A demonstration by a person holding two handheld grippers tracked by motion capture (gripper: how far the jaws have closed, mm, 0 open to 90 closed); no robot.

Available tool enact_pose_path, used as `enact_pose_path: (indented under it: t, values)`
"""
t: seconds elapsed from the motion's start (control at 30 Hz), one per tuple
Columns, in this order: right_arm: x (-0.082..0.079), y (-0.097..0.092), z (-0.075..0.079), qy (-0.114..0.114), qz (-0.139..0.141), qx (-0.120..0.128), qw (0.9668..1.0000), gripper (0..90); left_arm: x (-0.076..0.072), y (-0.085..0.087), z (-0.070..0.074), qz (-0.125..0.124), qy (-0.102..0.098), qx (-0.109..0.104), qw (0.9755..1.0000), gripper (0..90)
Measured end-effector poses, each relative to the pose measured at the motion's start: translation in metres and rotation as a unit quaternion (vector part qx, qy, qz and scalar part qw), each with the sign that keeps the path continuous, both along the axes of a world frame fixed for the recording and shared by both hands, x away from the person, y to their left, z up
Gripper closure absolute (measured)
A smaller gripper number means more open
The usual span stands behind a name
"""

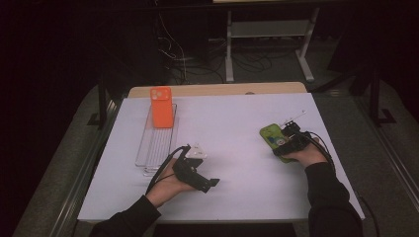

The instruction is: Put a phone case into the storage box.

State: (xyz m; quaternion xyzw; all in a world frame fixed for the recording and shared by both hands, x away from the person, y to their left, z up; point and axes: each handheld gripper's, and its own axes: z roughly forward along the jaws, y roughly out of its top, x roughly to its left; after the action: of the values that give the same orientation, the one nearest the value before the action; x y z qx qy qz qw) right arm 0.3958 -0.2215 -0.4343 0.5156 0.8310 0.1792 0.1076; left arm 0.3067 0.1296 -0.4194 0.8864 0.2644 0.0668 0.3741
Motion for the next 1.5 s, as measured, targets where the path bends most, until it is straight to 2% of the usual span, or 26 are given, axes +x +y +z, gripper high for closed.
enact_pose_path:
  t: [0.03,0.23,0.37,0.53,0.63,0.73,0.8,0.9,1.0,1.03,1.13,1.17,1.27,1.3,1.37,1.5]
  values:
    - [0.000,0.000,0.000,-0.001,0.002,-0.007,1.0000,11.5,0.000,0.000,0.000,0.000,0.000,0.000,1.0000,0.5]
    - [0.000,-0.002,-0.002,0.012,-0.007,0.010,0.9998,13.5,0.000,0.000,0.000,-0.001,-0.001,0.001,1.0000,0.5]
    - [0.000,-0.001,-0.002,0.016,-0.015,0.010,0.9997,14.8,0.000,0.000,-0.001,-0.001,-0.002,0.001,1.0000,0.5]
    - [0.000,-0.001,-0.001,0.018,-0.018,0.008,0.9996,15.4,-0.001,-0.001,-0.002,-0.005,0.009,-0.007,0.9999,0.4]
    - [0.000,-0.001,-0.001,0.017,-0.018,0.011,0.9996,15.6,-0.001,-0.002,-0.002,-0.023,0.020,-0.001,0.9995,0.0]
    - [0.000,-0.003,0.000,0.013,-0.016,0.011,0.9997,15.7,-0.003,-0.005,-0.003,-0.032,0.021,0.003,0.9993,0.0]
    - [-0.001,-0.005,0.004,0.008,-0.016,0.019,0.9997,15.7,-0.003,-0.007,-0.002,-0.037,0.019,0.001,0.9991,0.0]
    - [-0.003,-0.007,0.011,0.001,-0.002,0.031,0.9995,15.7,-0.002,-0.008,0.000,-0.040,0.014,-0.002,0.9991,0.0]
    - [-0.005,-0.006,0.020,-0.007,0.034,0.030,0.9990,15.7,0.000,-0.008,0.005,-0.052,0.009,-0.002,0.9986,0.0]
    - [-0.005,-0.006,0.023,-0.011,0.049,0.030,0.9983,15.7,0.001,-0.008,0.007,-0.051,0.010,-0.008,0.9986,0.0]
    - [-0.006,-0.002,0.032,-0.016,0.082,0.029,0.9961,15.6,0.006,-0.006,0.015,-0.063,0.003,-0.003,0.9980,0.0]
    - [-0.007,-0.001,0.035,-0.017,0.094,0.026,0.9950,15.7,0.007,-0.007,0.018,-0.060,0.002,-0.013,0.9981,0.0]
    - [-0.010,0.005,0.043,-0.015,0.126,0.033,0.9913,15.6,0.012,-0.006,0.028,-0.065,-0.001,-0.020,0.9977,0.0]
    - [-0.011,0.007,0.046,-0.018,0.142,0.035,0.9891,15.6,0.013,-0.006,0.031,-0.065,0.000,-0.026,0.9976,0.0]
    - [-0.013,0.012,0.051,-0.023,0.168,0.038,0.9848,15.6,0.017,-0.006,0.038,-0.076,-0.004,-0.023,0.9968,0.0]
    - [-0.021,0.024,0.059,-0.026,0.225,0.049,0.9727,15.6,0.024,-0.004,0.054,-0.093,-0.025,-0.031,0.9949,0.0]
